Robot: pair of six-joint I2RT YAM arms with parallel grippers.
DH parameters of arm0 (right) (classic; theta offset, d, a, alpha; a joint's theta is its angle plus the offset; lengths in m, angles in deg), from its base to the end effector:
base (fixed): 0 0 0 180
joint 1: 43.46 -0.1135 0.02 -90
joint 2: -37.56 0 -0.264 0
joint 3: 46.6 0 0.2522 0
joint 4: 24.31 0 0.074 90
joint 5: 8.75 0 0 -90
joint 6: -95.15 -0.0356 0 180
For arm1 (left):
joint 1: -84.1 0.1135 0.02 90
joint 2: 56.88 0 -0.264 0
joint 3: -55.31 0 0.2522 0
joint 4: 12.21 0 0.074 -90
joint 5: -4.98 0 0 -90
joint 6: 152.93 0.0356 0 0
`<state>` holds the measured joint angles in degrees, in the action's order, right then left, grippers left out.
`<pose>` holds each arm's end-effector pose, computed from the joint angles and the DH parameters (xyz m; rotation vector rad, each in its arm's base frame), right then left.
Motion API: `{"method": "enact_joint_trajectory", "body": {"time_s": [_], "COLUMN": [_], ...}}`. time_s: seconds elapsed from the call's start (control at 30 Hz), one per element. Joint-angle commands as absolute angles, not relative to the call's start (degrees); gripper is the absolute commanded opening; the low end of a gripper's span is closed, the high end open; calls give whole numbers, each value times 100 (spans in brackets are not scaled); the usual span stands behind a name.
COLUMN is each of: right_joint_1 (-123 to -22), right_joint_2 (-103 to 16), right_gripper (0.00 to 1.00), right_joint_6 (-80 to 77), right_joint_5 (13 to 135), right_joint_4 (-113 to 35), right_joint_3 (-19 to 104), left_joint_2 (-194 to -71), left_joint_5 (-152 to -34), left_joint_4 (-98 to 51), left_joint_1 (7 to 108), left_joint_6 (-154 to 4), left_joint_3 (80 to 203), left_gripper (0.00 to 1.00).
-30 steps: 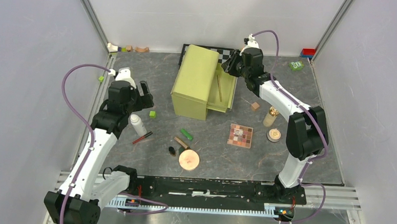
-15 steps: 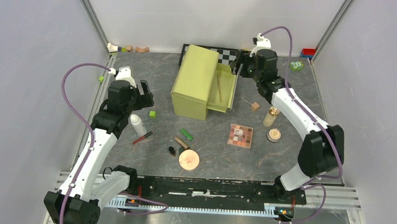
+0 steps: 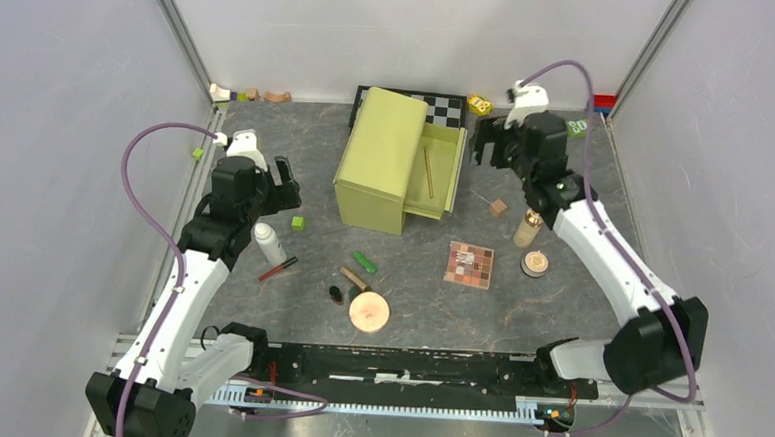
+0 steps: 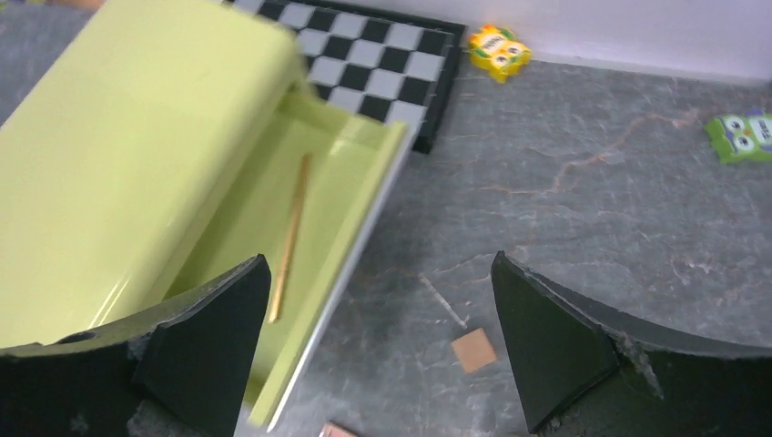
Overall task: Organize the makeup
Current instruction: Pick up the makeup tool from the corner of the board.
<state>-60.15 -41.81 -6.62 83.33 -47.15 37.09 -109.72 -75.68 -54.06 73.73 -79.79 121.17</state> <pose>0.3133 0.0926 0.3572 -0.0569 1.9044 0.3035 0.1996 -0.0307 0.3281 -0.2166 2.0576 -0.1235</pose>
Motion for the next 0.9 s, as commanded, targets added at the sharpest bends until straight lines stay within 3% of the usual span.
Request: {"method": "enact_joint_trajectory", "body": {"time_s": [0.0,0.17,0.23,0.47,0.7,0.87], "right_joint_1": [-7215,-8014,-8630,-10387,-10705,-10703], "right_joint_2": [-3308,-2695,-2577,-2885,-3826,-4366], "right_gripper": [98,98,86,79,69,66], "right_joint_6": [315,-656,-920,-2020,-3006,-3235], "right_joint_5": [9268,8400,8535,9223,8985,8472], "right_joint_4": [-4603,-4176,-4168,-3895,-3163,-2636], "right_joint_3": [3155,1991,1602,718,-72,-158], "left_joint_2": [-10984,-11003,-11005,-11102,-11048,-11057], "left_joint_5": [-7521,-7502,-7496,-7528,-7465,-7461], "left_joint_4": [-5128,-5128,-5128,-5136,-5154,-5154], "left_joint_1": [7355,7355,7355,7355,7355,7354], "left_joint_6": [-7730,-7717,-7708,-7696,-7673,-7673], "left_joint_3": [12146,12148,12145,12180,12163,12163], "left_gripper": [93,93,93,92,92,93]}}
